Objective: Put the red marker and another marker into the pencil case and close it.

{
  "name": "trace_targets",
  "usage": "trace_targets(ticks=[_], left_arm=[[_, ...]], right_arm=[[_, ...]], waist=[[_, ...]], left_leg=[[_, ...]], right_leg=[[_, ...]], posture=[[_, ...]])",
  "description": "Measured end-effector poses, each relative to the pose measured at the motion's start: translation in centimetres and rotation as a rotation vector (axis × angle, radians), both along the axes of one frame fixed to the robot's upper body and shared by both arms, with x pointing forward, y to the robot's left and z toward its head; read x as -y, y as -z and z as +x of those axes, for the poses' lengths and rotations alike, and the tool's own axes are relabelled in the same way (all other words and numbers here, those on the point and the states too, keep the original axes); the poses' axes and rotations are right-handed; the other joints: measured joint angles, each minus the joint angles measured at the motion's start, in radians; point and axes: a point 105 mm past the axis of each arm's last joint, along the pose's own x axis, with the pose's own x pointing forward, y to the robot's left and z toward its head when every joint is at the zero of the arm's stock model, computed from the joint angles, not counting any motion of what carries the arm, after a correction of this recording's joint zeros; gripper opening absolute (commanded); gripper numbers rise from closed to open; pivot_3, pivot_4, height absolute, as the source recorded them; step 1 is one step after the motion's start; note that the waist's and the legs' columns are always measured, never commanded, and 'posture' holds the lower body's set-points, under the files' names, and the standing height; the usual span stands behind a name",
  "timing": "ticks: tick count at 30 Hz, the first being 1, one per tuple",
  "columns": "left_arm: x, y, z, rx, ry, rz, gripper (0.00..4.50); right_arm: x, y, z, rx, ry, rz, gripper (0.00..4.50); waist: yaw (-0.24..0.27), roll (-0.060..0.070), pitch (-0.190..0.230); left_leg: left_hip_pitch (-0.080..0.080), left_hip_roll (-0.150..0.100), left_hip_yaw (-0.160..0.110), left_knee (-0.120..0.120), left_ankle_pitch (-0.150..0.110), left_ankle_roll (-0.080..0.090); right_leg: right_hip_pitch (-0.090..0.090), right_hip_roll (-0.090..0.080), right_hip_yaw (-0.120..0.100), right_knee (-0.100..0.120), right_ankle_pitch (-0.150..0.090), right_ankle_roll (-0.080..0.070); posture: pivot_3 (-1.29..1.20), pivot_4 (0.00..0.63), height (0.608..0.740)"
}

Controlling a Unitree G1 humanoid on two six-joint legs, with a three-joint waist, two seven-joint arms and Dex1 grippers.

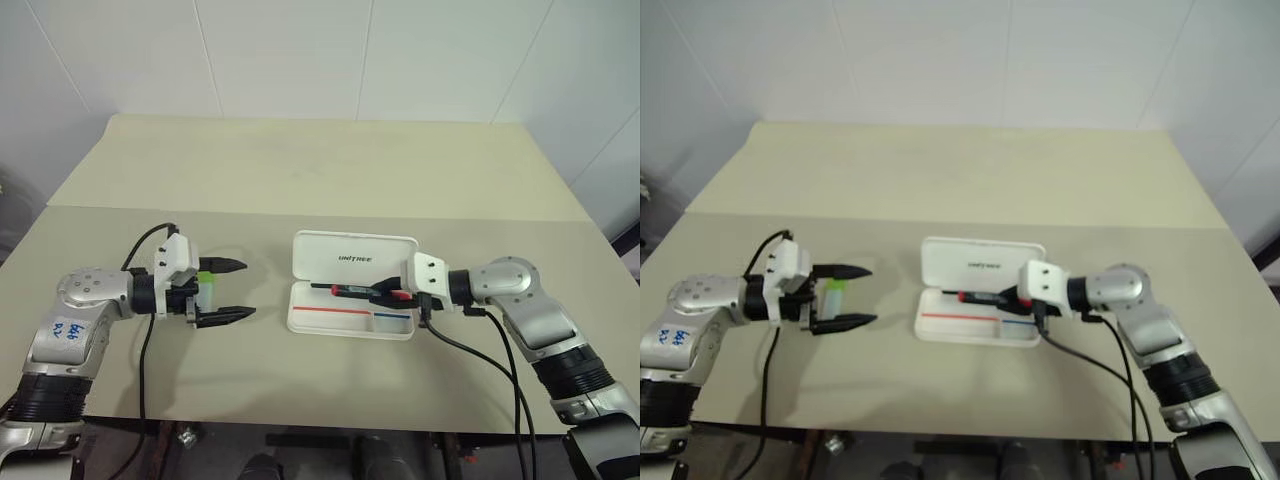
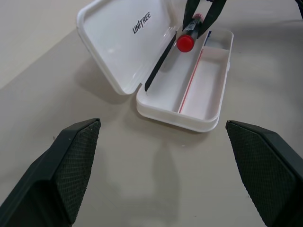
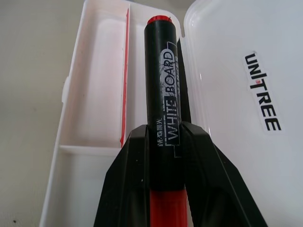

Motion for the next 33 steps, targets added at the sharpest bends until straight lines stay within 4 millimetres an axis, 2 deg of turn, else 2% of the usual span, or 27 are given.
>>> trace_targets(ticks=[5,8,16,22,26,29,33], left_arm=[[0.9,0.2,-0.1,-0.010,0.014,-0.009,4.50],[1.5,0.3,-0.2,-0.016,0.029,-0.017,4.50],[1.8,0.3,-0.2,-0.018,0.029,-0.026,4.50],[2.2,0.0,-0.3,0.002,0.025,-0.029,4.50],[2.3,0.6,-0.3,-0.001,-0.057,-0.070,4.50],[2.0,0.4,0.3,0.044,-0.240,-0.169,4.50],[0.4,2.4,0.4,0.053,-0.513,-0.166,4.50]], right_arm=[[-0.5,0.3,0.3,0.008,-0.009,-0.006,0.66],[-1.2,0.1,0.4,0.017,-0.022,0.003,1.52],[-1.5,-0.3,0.2,0.014,-0.025,0.019,4.46],[-2.4,-2.1,-1.7,-0.011,-0.060,0.131,4.49],[-1.9,-3.7,-2.9,-0.049,-0.035,0.222,4.49],[-0.9,-4.9,-4.4,-0.113,-0.003,0.321,4.49],[1.0,-6.6,-5.0,-0.129,0.086,0.393,4.49]], waist=[[0.000,0.000,0.000],[0.000,0.000,0.000],[0.000,0.000,0.000],[0.001,0.000,0.000],[0.003,0.000,0.000],[0.008,0.000,0.000],[0.005,-0.001,0.000]], left_leg=[[0.000,0.000,0.000,0.000,0.000,0.000],[0.000,0.000,0.000,0.000,0.000,0.000],[0.000,0.000,0.000,0.000,0.000,0.000],[0.000,0.000,-0.001,0.000,0.000,0.000],[-0.001,0.000,-0.001,0.000,0.000,0.000],[-0.001,0.000,-0.003,0.000,0.000,0.001],[0.000,-0.001,-0.002,0.001,0.000,0.001]], right_leg=[[0.000,0.000,0.000,0.000,0.000,0.000],[0.000,0.000,0.000,0.000,0.000,0.000],[0.000,0.000,0.000,0.000,0.000,0.000],[0.000,0.000,0.000,0.003,0.000,0.000],[0.000,0.000,0.000,0.003,0.000,0.000],[0.001,0.000,0.000,0.002,0.000,0.000],[0.001,-0.001,0.000,-0.001,0.000,0.000]], posture=[[0.00,0.150,0.740],[0.00,0.150,0.740],[0.00,0.150,0.740],[0.00,0.150,0.740],[0.00,0.150,0.740],[0.00,0.150,0.740],[0.00,0.150,0.740]])
